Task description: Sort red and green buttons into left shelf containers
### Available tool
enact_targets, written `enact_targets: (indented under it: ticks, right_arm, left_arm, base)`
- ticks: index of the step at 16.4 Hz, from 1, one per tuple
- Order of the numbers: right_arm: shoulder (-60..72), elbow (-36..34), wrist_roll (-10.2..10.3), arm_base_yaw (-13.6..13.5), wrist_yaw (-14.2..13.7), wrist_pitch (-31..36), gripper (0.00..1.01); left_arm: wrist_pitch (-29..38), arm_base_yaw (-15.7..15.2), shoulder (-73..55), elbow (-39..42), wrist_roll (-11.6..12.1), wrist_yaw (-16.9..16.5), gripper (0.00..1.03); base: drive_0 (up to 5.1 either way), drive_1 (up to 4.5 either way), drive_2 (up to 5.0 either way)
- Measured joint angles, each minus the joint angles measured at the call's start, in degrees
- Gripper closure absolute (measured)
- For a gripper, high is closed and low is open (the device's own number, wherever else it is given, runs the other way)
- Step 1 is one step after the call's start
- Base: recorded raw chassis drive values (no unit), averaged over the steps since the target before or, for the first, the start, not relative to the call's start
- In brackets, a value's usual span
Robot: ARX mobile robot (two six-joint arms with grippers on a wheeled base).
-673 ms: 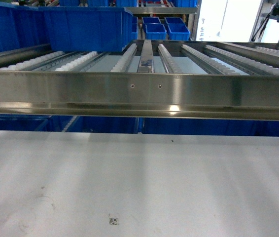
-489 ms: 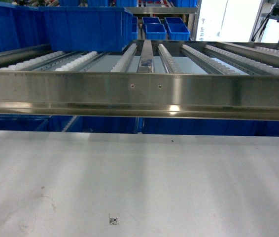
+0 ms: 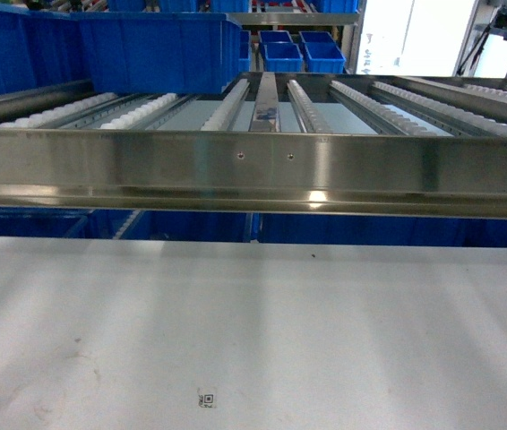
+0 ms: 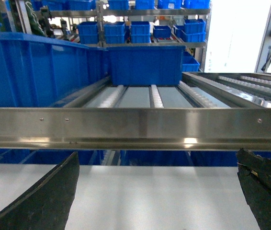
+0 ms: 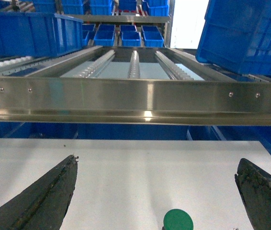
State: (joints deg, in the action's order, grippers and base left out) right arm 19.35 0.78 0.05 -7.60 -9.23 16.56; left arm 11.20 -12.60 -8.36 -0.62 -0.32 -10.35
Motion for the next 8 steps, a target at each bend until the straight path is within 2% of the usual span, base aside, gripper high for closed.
enact_targets:
  ticks: [1,3,5,6,8]
  right_arm:
    - [5.6,0.0,-0.1,-0.1,-0.1,4.1,0.03]
    - [17.6,1.1,-0.2,1.1,1.4,12.0,0.03]
    - [29.6,4.5,-0.5,3.4,4.6,18.0,0.03]
    - [35.1,6.3,-0.7,4.7,5.5,20.7,0.03]
    - [45.5,9.9,-1.4,7.2,7.0,21.8,0.03]
  left_arm:
    - [5.3,-2.4,-5.1,0.0,-0.5,-1.8,0.05]
    - [17.5,-3.0,-18.5,-0.1,-0.9,-3.2,0.05]
    - [26.7,-1.0,-33.2,-1.5,-1.2,-3.2,0.05]
    - [27.7,0.4,-40.3,-4.0,-1.3,-3.1,0.05]
    - [26.7,4.3,-52.9,-11.0,-1.1,-2.1,0.05]
  base:
    - [0.0,0.0,0.0]
    - [0.0,0.0,0.0]
    - [0.0,0.0,0.0]
    - [0.0,0.0,0.0]
    - [0.0,0.0,0.0]
